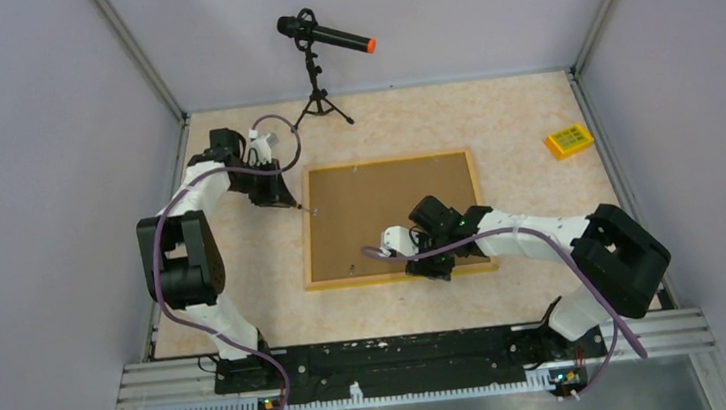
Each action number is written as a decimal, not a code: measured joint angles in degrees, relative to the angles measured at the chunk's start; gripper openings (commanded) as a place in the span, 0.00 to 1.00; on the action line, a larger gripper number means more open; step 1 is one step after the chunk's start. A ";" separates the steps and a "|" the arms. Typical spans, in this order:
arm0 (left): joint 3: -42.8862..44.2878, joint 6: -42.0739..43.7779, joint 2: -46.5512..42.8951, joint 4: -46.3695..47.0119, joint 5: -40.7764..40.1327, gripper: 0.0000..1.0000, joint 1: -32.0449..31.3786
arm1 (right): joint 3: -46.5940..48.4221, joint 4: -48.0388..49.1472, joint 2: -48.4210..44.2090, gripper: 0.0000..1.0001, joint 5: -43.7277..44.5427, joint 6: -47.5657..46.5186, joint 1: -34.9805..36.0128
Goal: Take the photo out of the frame
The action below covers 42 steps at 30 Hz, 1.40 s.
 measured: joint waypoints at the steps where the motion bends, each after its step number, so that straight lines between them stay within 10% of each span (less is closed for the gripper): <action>1: 0.04 -0.20 0.04 0.00 -0.09 0.00 -0.02 | 0.00 0.13 0.07 0.48 0.20 0.07 0.00; 17: -7.10 -2.91 -4.28 6.12 0.59 0.00 -0.07 | 1.79 -2.34 1.33 0.14 0.44 0.13 1.01; 30: -16.90 -15.96 0.22 14.95 10.19 0.00 -1.07 | 3.17 -1.09 2.97 0.04 0.98 0.09 1.51; 42: -10.91 -10.54 0.13 10.38 15.65 0.00 -1.92 | 2.21 -0.50 1.97 0.02 0.90 -0.15 1.11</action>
